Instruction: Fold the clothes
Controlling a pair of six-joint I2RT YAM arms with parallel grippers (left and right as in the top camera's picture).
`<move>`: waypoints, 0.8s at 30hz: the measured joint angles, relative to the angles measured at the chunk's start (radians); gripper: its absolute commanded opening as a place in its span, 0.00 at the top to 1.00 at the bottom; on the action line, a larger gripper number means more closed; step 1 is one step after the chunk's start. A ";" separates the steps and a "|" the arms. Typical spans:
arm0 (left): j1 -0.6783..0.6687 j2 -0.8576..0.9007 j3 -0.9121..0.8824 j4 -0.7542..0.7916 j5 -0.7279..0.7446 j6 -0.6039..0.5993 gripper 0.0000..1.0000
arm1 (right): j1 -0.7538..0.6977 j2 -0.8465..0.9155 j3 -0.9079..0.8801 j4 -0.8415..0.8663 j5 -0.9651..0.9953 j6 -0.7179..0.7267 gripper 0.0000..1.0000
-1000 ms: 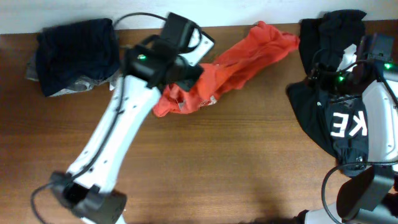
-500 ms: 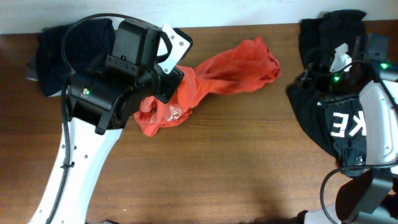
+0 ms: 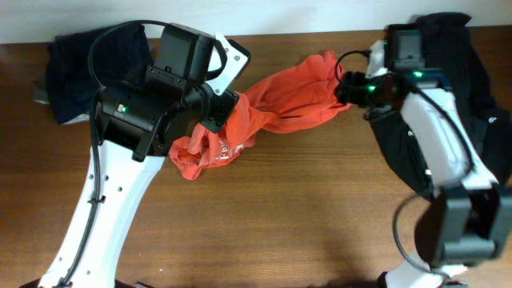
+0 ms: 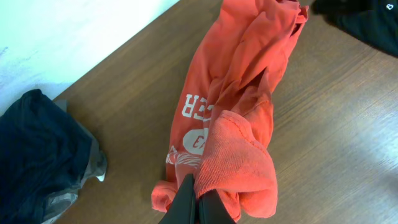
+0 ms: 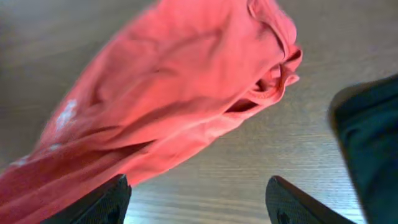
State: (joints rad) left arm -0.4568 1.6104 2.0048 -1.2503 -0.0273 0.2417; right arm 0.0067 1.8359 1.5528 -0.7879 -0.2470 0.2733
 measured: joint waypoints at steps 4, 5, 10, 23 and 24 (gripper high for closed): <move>0.000 0.000 0.000 -0.003 0.000 0.000 1.00 | 0.014 0.100 0.000 0.068 0.026 0.072 0.27; 0.000 0.000 0.000 -0.003 0.000 0.000 1.00 | 0.019 0.124 0.000 0.084 0.029 0.090 0.27; 0.000 0.000 0.000 -0.003 0.000 0.000 1.00 | 0.048 0.196 0.000 0.133 0.038 0.143 0.34; 0.000 0.000 0.000 -0.003 -0.008 0.000 1.00 | 0.070 0.267 0.000 0.230 0.053 0.193 0.76; 0.000 0.000 0.000 -0.002 -0.008 0.000 1.00 | 0.070 0.272 0.000 0.239 0.056 0.196 0.83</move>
State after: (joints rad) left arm -0.4568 1.6104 2.0048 -1.2526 -0.0353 0.2417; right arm 0.0769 2.1075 1.5528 -0.5491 -0.1913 0.4698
